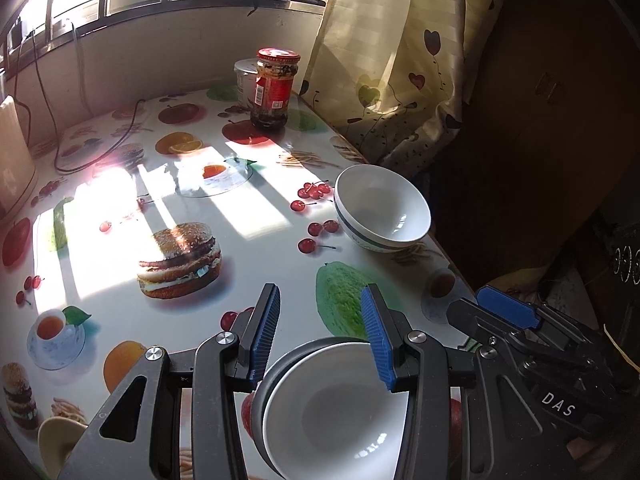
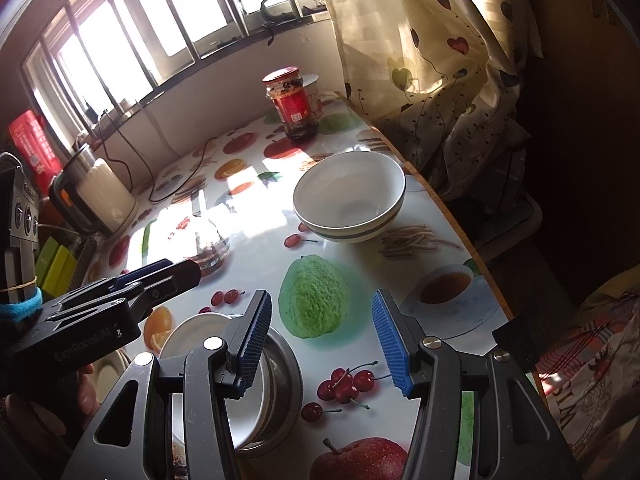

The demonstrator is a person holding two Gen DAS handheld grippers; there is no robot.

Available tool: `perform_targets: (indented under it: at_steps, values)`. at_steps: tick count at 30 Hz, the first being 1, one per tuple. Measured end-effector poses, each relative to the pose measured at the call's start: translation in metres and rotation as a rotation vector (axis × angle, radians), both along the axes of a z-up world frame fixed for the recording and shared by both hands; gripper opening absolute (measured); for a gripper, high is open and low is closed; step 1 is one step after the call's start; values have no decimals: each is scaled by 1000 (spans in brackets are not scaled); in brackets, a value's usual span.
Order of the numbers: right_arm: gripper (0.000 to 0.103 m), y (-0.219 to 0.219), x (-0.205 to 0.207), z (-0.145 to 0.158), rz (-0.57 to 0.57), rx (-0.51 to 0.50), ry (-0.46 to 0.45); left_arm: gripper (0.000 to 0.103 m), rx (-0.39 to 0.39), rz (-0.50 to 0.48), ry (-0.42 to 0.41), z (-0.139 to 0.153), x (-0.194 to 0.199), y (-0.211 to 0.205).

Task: Organize plates and bowls
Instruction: 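Move both grippers toward the second white banded bowl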

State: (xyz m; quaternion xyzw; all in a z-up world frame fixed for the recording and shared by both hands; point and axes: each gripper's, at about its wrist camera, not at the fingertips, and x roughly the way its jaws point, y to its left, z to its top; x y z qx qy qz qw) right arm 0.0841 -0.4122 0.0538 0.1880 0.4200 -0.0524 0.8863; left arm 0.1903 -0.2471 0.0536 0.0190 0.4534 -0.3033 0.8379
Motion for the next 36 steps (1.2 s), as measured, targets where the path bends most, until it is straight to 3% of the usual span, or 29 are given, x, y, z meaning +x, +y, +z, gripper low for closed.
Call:
perform_targets:
  at_steps: [20, 36]
  values:
    - [53, -41, 28, -6, -52, -31, 7, 44, 6, -7, 22, -3, 40, -29]
    - [53, -78, 59, -18, -85, -1, 26, 44, 31, -31, 63, -18, 70, -63]
